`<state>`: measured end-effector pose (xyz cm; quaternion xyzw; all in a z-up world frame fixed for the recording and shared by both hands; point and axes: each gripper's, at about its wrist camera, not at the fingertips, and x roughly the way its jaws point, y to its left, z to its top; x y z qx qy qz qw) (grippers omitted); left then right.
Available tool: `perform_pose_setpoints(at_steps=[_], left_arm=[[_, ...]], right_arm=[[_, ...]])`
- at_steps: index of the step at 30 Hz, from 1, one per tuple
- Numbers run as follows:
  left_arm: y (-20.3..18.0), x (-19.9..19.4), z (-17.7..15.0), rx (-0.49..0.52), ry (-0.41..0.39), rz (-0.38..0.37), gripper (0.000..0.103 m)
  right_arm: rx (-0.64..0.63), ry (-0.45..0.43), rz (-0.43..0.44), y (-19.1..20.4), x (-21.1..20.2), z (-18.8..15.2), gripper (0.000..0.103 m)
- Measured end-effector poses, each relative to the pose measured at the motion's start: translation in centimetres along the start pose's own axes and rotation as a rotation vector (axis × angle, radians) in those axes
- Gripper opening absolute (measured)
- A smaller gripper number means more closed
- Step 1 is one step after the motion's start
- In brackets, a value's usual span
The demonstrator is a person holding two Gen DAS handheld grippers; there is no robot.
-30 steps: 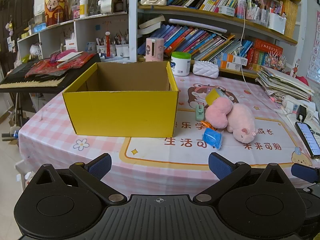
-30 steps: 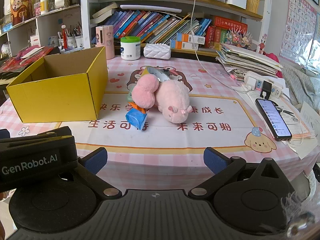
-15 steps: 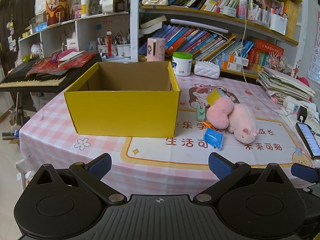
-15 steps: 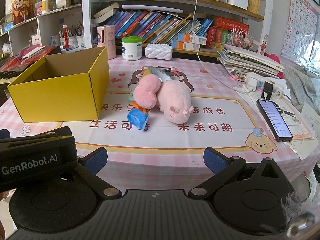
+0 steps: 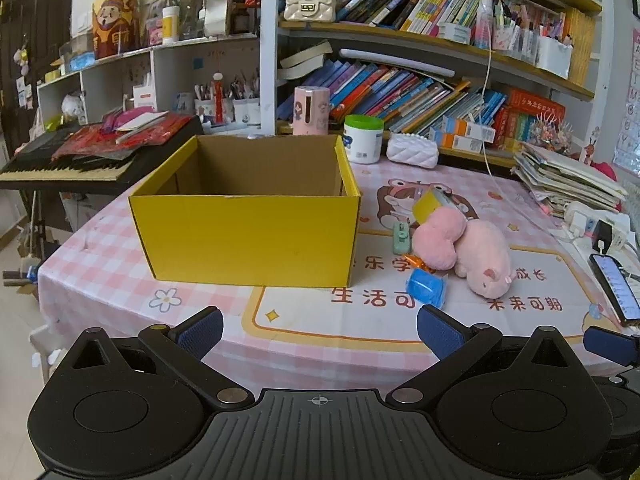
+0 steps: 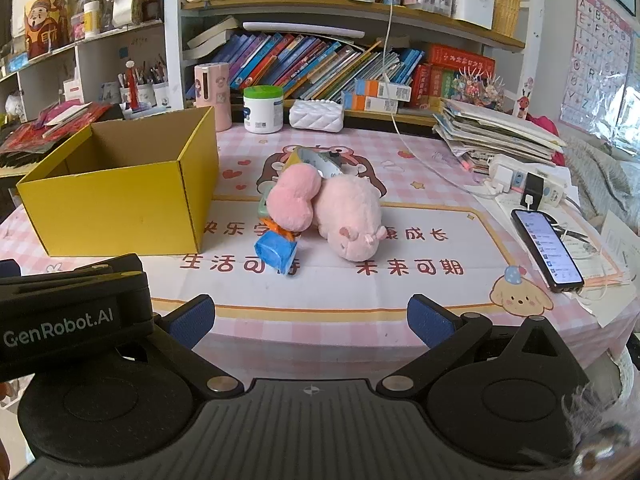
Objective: Organize objects
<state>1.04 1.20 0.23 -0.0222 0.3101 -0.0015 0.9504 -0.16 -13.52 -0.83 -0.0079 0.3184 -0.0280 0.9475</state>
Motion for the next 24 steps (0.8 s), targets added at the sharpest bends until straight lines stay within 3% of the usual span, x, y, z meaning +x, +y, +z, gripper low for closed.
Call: perform_pose_setpoints(at_steps=[24], left_arm=[[0.04,-0.37,0.44,-0.008,-0.013,-0.011,0.103]], right_arm=[[-0.004,-0.014,-0.007,-0.01,-0.35,0.50,0.103]])
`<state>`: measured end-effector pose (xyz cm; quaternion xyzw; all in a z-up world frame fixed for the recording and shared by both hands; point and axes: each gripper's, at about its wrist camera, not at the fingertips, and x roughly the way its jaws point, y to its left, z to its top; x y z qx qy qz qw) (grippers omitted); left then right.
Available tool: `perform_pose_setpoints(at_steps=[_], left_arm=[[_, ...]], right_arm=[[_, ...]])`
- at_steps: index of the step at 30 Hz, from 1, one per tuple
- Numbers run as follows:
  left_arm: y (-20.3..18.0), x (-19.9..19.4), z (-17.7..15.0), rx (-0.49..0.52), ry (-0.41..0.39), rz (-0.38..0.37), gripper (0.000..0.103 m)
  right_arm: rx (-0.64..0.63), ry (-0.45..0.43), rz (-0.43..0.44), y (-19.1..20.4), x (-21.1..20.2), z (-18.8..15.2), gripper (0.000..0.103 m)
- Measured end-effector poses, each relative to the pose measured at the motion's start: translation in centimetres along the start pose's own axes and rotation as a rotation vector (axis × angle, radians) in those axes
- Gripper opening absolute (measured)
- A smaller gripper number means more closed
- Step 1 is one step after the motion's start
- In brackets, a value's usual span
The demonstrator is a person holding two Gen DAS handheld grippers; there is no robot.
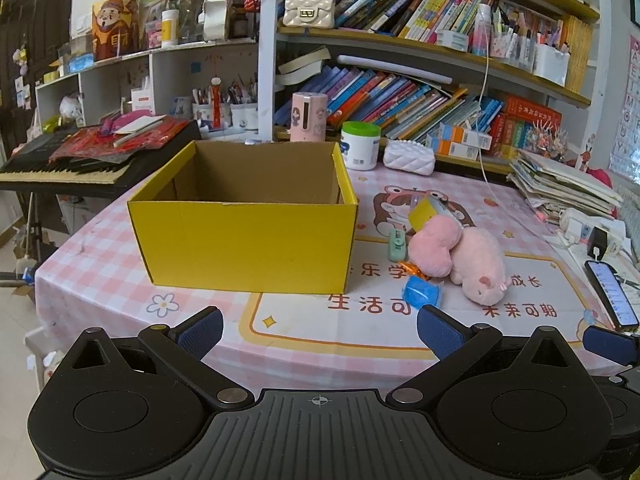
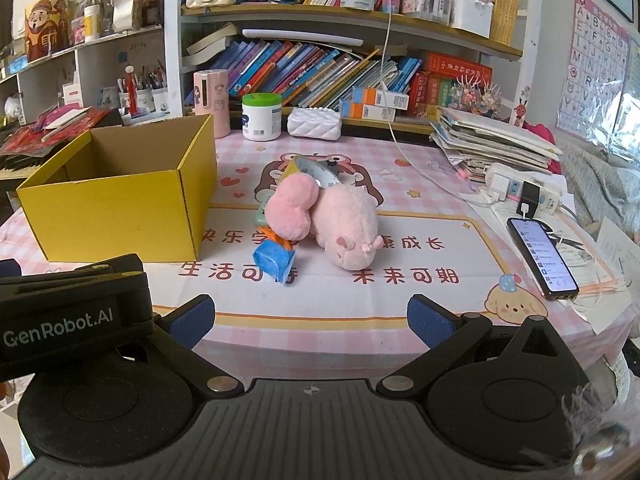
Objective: Organize objects
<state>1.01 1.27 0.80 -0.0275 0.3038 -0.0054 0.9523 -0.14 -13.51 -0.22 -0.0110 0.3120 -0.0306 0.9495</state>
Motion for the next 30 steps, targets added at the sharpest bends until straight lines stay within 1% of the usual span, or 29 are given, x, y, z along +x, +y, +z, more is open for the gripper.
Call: perform_pose_setpoints(at_steps=[18,30], left_arm=[[0.27,-0.03,0.00,-0.001,0.001,-0.001,0.103],[-0.10,0.81,0.00,-0.003,0.016,0.007,0.103]], right_arm=[[-0.003,-0.003,0.000,0.23,-0.20,0.18,0.103],[-0.008,0.002,-0.001,0.02,0.36,0.13,0.103]])
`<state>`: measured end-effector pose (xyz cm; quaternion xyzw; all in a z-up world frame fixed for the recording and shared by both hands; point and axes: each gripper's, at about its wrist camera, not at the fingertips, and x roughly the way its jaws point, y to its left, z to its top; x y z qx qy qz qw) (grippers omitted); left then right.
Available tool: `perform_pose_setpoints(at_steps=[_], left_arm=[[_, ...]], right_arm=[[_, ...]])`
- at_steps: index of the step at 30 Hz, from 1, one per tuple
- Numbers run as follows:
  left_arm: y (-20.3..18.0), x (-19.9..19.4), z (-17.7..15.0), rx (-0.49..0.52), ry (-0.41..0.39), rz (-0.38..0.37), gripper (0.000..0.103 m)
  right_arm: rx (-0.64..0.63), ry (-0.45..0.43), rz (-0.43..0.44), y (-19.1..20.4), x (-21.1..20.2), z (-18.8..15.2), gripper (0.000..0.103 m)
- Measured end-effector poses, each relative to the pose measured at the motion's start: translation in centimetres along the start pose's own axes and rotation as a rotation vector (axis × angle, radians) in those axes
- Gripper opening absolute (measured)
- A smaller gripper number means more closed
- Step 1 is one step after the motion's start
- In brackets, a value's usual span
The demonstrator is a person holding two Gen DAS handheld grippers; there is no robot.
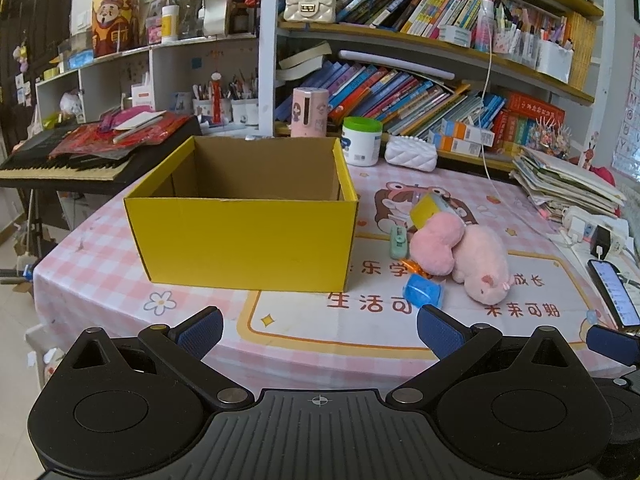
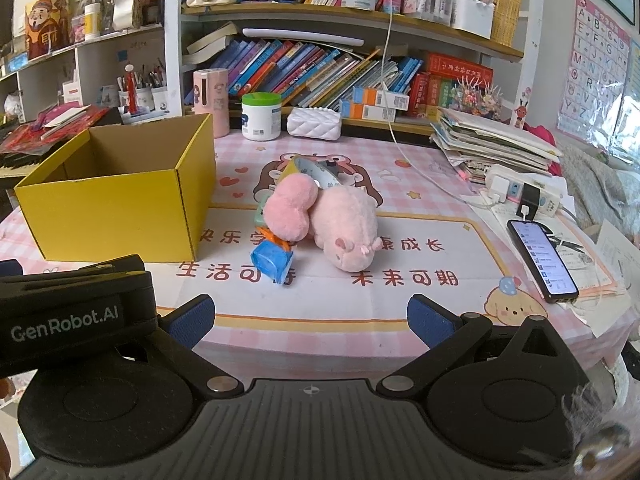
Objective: Organize objects
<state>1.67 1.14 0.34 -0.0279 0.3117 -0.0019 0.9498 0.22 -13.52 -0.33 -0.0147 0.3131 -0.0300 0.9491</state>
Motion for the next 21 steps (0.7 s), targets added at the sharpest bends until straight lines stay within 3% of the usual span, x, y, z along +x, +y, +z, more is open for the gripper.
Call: perform_pose_setpoints(at_steps=[10,21], left_arm=[[-0.2,0.4,0.5,-0.028,-0.010,0.016,0.103],[0.2,0.2,1.6,-0.081,-0.099,0.068,0.103]], right_arm=[[0.010,0.004,0.003,-1.0,0.5,0.5,0.103],[0.021,-0.008,0.013,-2.5,1.4,1.6,0.103]])
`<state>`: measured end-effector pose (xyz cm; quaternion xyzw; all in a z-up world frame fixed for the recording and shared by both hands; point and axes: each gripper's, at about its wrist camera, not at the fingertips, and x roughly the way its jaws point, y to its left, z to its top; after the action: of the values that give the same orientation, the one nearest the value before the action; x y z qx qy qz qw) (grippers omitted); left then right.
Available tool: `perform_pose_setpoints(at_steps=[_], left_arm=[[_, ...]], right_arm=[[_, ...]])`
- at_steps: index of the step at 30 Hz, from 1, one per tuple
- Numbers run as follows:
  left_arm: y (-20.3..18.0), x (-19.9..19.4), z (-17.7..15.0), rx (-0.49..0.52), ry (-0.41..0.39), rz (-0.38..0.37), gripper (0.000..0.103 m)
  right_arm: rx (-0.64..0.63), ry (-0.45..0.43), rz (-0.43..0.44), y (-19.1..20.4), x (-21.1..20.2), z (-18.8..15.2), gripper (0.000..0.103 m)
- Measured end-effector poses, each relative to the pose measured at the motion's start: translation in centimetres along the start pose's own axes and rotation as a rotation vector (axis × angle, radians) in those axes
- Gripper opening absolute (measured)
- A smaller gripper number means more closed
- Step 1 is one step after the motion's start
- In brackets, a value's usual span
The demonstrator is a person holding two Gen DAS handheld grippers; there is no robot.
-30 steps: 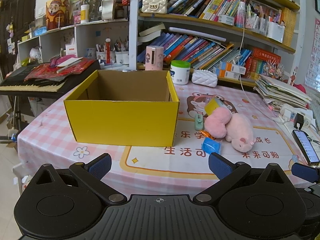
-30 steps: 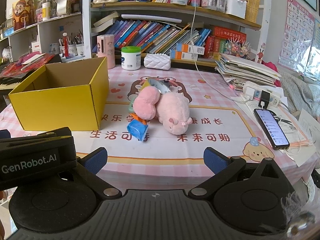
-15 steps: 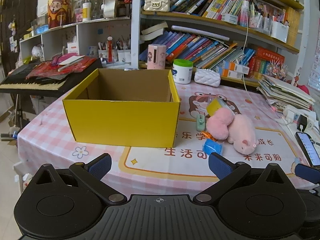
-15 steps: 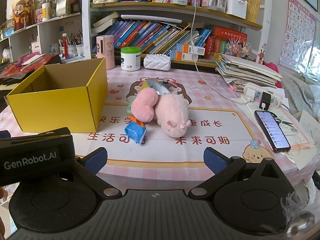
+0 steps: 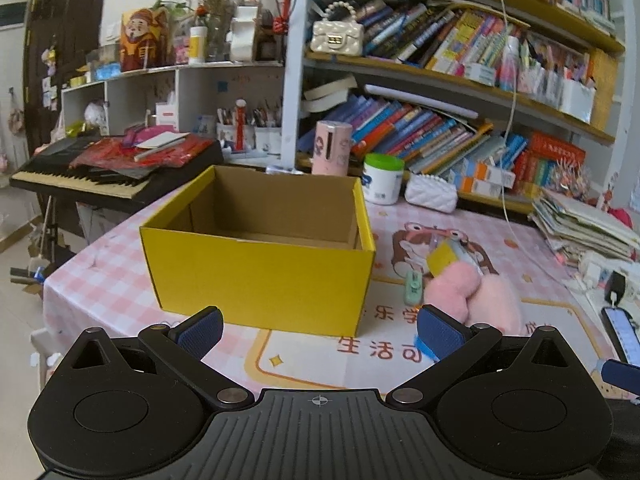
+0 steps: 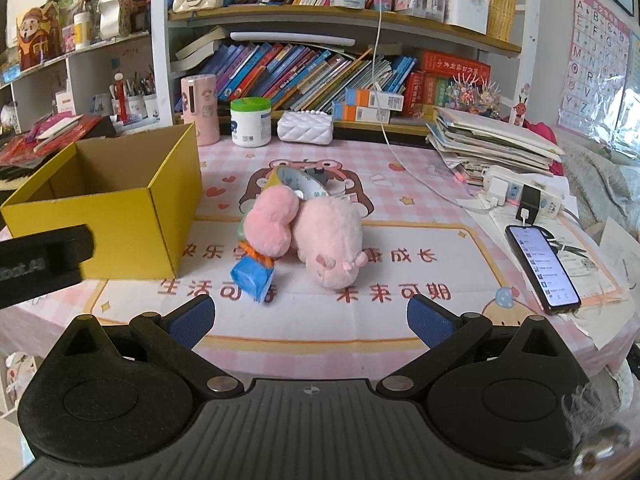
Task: Organize objects
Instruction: 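Grasp the large pink plush pig with the right tool while the left tool grasps the blue plastic piece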
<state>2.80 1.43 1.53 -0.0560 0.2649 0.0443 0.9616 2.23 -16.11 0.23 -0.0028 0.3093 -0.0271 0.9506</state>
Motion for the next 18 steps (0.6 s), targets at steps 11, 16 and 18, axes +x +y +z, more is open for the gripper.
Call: perform_pose_setpoints(at_steps=[11,16,18], left_arm=[[1.1,0.7,0.1,-0.031,-0.004,0.077,0.103],[0.7,1.2,0.3,-0.028,-0.019,0.092,0.103],[0.2,1.7,0.4,-0.018,-0.013,0.092,0.103]], right_arm=[[0.005,0.005,0.033,-0.7,2.1,1.3,0.103],[-0.003,-0.002,0.035,-1.0,2.8,1.8,0.103],[-0.016,-0.013,0.037,-1.2,3.2,2.0,0.102]])
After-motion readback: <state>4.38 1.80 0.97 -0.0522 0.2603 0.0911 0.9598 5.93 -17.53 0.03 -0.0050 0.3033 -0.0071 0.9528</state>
